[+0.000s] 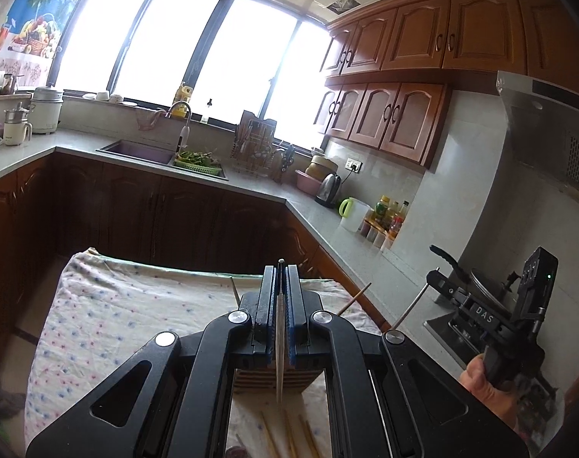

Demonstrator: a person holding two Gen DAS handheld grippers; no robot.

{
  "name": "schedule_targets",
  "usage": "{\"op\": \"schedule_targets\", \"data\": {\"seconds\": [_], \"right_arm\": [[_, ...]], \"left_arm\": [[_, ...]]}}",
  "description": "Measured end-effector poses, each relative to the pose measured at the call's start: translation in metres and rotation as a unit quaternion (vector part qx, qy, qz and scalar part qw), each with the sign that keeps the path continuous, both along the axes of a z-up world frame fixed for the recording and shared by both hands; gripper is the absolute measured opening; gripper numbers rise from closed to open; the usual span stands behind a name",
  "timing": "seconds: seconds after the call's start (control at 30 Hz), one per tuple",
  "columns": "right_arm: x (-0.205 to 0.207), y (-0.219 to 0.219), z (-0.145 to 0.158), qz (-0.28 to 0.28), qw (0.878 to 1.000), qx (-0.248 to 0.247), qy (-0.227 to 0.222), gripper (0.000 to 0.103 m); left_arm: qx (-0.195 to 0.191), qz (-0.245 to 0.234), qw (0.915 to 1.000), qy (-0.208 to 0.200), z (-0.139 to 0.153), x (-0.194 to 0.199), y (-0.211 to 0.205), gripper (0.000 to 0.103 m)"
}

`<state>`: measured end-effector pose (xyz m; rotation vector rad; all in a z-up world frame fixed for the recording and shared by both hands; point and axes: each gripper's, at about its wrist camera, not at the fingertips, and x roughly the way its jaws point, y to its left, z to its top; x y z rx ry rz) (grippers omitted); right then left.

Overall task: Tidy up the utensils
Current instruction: 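Carry both steel chopsticks up and lower them into the wooden holder, then open both tools to release the steel chopsticks into the holder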

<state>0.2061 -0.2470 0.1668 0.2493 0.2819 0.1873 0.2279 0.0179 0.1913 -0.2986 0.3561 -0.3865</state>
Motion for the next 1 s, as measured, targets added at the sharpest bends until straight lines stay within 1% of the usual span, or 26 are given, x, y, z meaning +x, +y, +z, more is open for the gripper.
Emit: {"op": "schedule_targets", "data": {"seconds": [0.17, 0.3, 0.5, 0.73, 0.83, 1.0], "right_arm": [[0.023, -0.002, 0.014, -0.024, 0.999, 0.004, -0.028, 0.004], [0.04, -0.007, 0.01, -0.043, 0.998, 0.01, -0.033, 0.004], [0.059, -0.009, -0.02, -0.053, 0.998, 0.018, -0.009, 0.004], [0.068, -0.01, -0.061, -0.073, 0.996, 0.043, 0.012, 0.004], [0.073, -0.01, -0.07, -0.073, 0.996, 0.045, 0.023, 0.004], [0.081, -0.006, -0.076, -0.065, 0.996, 0.037, 0.043, 0.004]], "left_arm": [[-0.001, 0.022, 0.9995, -0.023, 0.007, 0.032, -0.006, 0.003], [-0.01, 0.038, 0.9988, -0.028, -0.001, 0.053, -0.008, 0.003], [-0.003, 0.062, 0.9979, -0.02, -0.035, 0.068, -0.014, 0.003], [-0.014, 0.074, 0.9972, 0.004, -0.07, 0.079, -0.013, 0.003], [-0.01, 0.072, 0.9973, 0.012, -0.078, 0.083, -0.015, 0.004], [0.001, 0.058, 0.9978, 0.031, -0.088, 0.094, -0.023, 0.004]]}}
